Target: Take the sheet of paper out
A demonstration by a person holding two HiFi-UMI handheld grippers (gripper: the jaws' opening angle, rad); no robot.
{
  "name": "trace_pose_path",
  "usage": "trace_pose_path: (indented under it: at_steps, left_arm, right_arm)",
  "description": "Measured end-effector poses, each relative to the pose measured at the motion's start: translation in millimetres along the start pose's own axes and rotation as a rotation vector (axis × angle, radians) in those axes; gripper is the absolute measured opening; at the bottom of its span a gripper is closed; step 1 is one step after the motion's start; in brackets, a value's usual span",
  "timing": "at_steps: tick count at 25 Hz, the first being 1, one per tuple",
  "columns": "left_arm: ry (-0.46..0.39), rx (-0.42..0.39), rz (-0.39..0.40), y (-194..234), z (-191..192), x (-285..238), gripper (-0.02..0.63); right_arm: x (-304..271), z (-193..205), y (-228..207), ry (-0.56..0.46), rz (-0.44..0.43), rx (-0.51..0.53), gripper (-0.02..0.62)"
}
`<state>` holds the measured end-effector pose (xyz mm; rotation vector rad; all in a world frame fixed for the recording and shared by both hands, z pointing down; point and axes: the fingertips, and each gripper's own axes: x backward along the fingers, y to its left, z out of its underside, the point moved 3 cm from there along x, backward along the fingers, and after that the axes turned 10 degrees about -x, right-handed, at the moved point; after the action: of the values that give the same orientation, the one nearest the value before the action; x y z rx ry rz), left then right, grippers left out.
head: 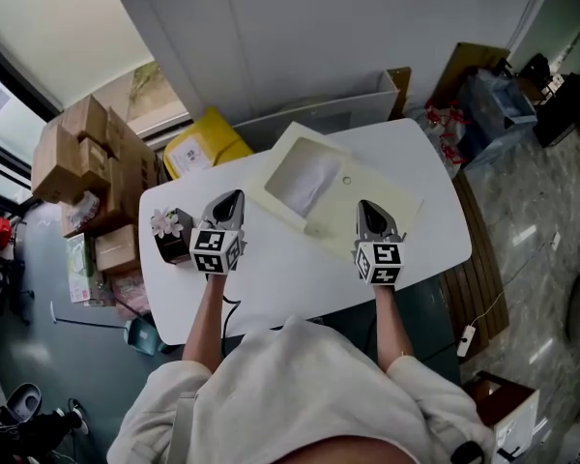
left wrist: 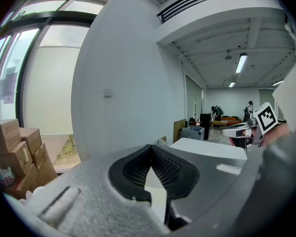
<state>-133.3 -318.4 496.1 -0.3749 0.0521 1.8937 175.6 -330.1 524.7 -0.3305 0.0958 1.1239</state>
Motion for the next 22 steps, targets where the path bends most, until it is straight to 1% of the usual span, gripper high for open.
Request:
trace_pose_path:
  at_steps: [5,12,17,22]
  left_arm:
    - [0.015,0.007,0.004,-1.3,3.3,-18.9,0.005]
    - [0.042,0.015,0.030,0.8,19.1,-32.8,0.005]
    - [0.052,0.032,0.072,5.6,34.8,-50.3,0.005]
    - [0.066,0.058,0.122,5.1,52.2,-67.8,0.005]
  right_arm:
    - [-24.5,-5.3,-4.1,0.003,-0.018,-0.008,0.002]
    - [-47.6,7.2,3.7,0.039,-0.027,-0.015,0.002]
    - [-61.2,24.9,8.8,0.068,-0.007,-0.026,0.002]
    - [-67.6,47.8,13.2,0.120,0.037,-0.038,0.002]
